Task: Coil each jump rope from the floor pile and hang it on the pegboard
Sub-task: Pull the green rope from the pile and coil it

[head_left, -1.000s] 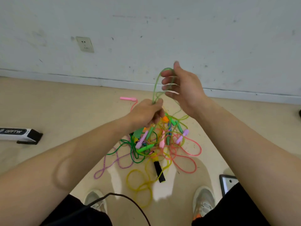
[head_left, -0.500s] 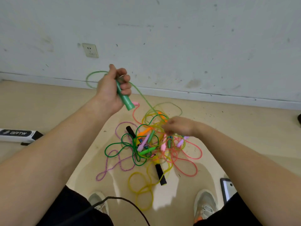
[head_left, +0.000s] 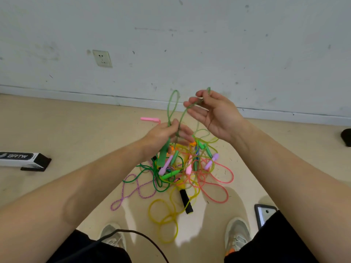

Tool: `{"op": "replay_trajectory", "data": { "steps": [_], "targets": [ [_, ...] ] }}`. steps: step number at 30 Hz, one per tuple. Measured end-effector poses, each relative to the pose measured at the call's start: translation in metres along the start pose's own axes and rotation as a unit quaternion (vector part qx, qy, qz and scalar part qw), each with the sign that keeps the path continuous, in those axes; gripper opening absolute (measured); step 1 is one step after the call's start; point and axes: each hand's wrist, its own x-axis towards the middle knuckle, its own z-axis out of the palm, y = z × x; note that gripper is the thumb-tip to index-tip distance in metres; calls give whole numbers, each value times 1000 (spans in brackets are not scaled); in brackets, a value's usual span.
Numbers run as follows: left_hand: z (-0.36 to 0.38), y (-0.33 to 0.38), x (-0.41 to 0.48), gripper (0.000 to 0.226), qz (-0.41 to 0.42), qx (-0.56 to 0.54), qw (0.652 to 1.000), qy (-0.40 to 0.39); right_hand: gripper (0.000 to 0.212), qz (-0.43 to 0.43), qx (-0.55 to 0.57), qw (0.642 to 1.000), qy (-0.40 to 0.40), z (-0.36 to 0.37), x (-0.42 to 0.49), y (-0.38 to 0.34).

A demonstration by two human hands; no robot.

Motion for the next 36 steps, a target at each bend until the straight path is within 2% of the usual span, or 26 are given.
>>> {"op": "replay_trajectory", "data": {
  "steps": [3, 5, 7, 9, 12, 14, 16, 19, 23, 26, 29, 31, 32, 34, 36],
  "targets": [
    [1, -6, -1, 48, 22, 139, 990, 1, 21, -37, 24, 996, 76, -13, 5, -9],
    [-2, -7, -1, 45, 26, 164, 986, 18, 25, -39, -37, 990, 127, -24, 7, -12],
    [-4, 0, -1, 43, 15, 71, 996, 42, 37, -18, -189, 966, 175, -33, 5, -11],
    [-5, 13, -1, 41, 2, -69, 996, 52, 50, 29, -326, 927, 186, -37, 1, -6],
    [-5, 33, -3, 40, -19, -219, 975, 37, 42, 98, -408, 902, 107, -33, -3, 12],
    [-6, 42, -4, 39, -24, -299, 954, 28, 33, 103, -430, 896, 34, -26, -5, 29],
    [-7, 49, -4, 38, -24, -366, 930, 26, 34, 104, -438, 892, -38, -17, -9, 46],
    [-10, 56, -2, 36, -23, -444, 895, 31, 25, 112, -480, 864, -107, -9, -9, 66],
    [-14, 61, -3, 36, -23, -486, 873, 40, 10, 57, -542, 833, -100, -15, 0, 69],
    [-17, 63, -5, 36, -21, -496, 867, 53, 17, 13, -576, 816, -43, -20, 2, 72],
    [-16, 65, -6, 35, -20, -508, 858, 70, 67, 11, -545, 833, 95, -30, 5, 72],
    [-8, 65, -7, 35, -24, -504, 860, 76, 102, 71, -465, 867, 164, -29, 5, 71],
    [-2, 65, -6, 35, -25, -495, 865, 82, 106, 81, -414, 888, 184, -28, 4, 71],
    [7, 65, -4, 36, -19, -470, 876, 109, 84, 42, -333, 923, 189, -24, 4, 66],
    [5, 66, -1, 36, -5, -448, 880, 157, 49, 17, -337, 934, 116, -19, 3, 54]
  ]
}}
